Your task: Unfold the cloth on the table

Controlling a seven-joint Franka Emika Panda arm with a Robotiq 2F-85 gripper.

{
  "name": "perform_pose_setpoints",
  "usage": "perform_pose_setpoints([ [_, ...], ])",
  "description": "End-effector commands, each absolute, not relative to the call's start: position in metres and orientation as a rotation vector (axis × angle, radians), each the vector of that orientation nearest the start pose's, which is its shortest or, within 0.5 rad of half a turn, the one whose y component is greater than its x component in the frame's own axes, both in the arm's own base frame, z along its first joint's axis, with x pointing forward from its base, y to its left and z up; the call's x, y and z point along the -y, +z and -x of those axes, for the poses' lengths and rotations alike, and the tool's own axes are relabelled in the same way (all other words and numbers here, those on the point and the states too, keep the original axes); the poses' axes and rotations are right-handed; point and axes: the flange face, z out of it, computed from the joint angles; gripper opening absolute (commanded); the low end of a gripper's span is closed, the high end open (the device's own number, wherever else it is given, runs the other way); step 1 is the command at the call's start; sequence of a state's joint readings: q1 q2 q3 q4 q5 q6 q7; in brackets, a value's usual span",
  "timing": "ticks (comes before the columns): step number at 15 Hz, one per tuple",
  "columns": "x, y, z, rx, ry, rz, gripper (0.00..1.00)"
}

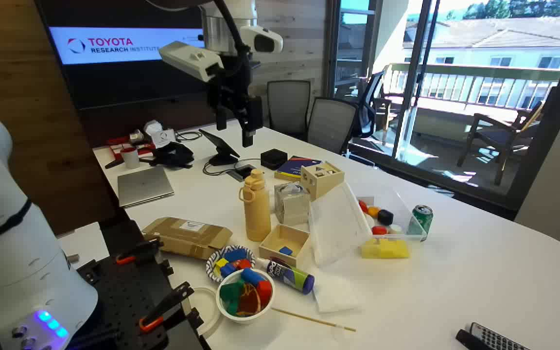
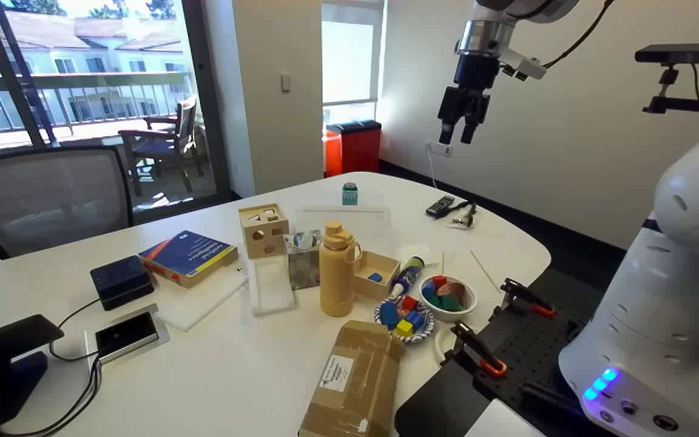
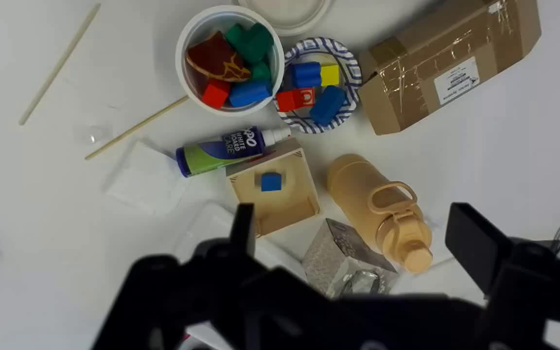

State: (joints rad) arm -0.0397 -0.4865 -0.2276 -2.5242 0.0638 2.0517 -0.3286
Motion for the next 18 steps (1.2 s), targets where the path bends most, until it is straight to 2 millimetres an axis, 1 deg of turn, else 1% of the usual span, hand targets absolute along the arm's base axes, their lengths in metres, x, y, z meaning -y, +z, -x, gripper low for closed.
perform_pose_setpoints([
  [1, 0.103, 0.442, -0.383, 0.085, -0.070, 2.984, 1.00],
  [4, 0.108, 0.442, -0.382, 0.110, -0.089, 2.975, 1.00],
  [7, 0.109, 0.446, -0.379, 0.100, -0.109, 2.976, 1.00],
  [8, 0.105, 0.451, -0.376, 0.120, -0.113, 2.976, 1.00],
  [9, 0.105, 0.443, -0.382, 0.084, -0.078, 2.984, 1.00],
  [13, 0.105, 0.448, -0.381, 0.086, -0.095, 2.985, 1.00],
  [14, 0.118, 0.434, -0.391, 0.040, -0.064, 2.981, 1.00],
  [15, 0.130, 0.423, -0.397, -0.013, -0.051, 2.983, 1.00],
  [18, 0.177, 0.379, -0.414, -0.163, -0.070, 3.004, 1.00],
])
